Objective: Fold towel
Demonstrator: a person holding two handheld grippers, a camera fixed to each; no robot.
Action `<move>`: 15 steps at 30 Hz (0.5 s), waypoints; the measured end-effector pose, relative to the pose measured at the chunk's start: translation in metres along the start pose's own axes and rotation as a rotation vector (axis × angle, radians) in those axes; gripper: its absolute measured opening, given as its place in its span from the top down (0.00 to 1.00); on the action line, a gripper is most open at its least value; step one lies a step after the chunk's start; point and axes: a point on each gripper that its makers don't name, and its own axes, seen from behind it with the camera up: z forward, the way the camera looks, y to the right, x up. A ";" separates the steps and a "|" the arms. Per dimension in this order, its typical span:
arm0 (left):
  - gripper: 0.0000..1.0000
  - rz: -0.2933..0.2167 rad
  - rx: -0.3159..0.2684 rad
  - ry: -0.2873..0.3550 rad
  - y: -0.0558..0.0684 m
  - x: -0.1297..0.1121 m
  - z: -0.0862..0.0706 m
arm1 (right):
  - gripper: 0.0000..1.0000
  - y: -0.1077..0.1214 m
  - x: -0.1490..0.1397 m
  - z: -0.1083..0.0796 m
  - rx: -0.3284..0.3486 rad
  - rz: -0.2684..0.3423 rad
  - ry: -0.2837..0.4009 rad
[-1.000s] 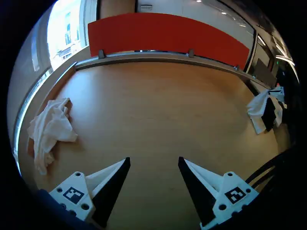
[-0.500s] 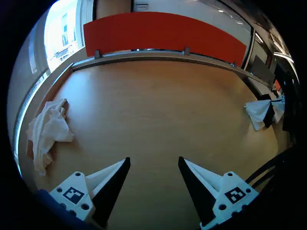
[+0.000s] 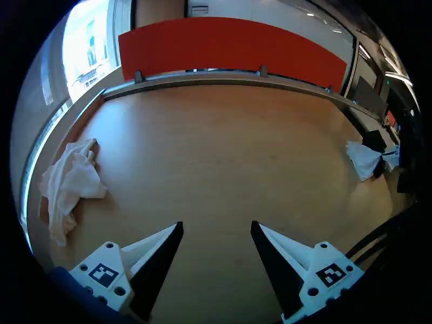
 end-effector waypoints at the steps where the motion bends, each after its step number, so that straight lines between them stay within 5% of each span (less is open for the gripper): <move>1: 0.07 0.000 0.001 0.000 0.000 0.000 0.000 | 0.98 0.000 -0.003 0.001 -0.003 0.002 -0.007; 15: 0.07 0.008 0.016 -0.003 -0.003 -0.002 -0.001 | 0.98 -0.003 -0.043 0.020 -0.021 0.053 -0.100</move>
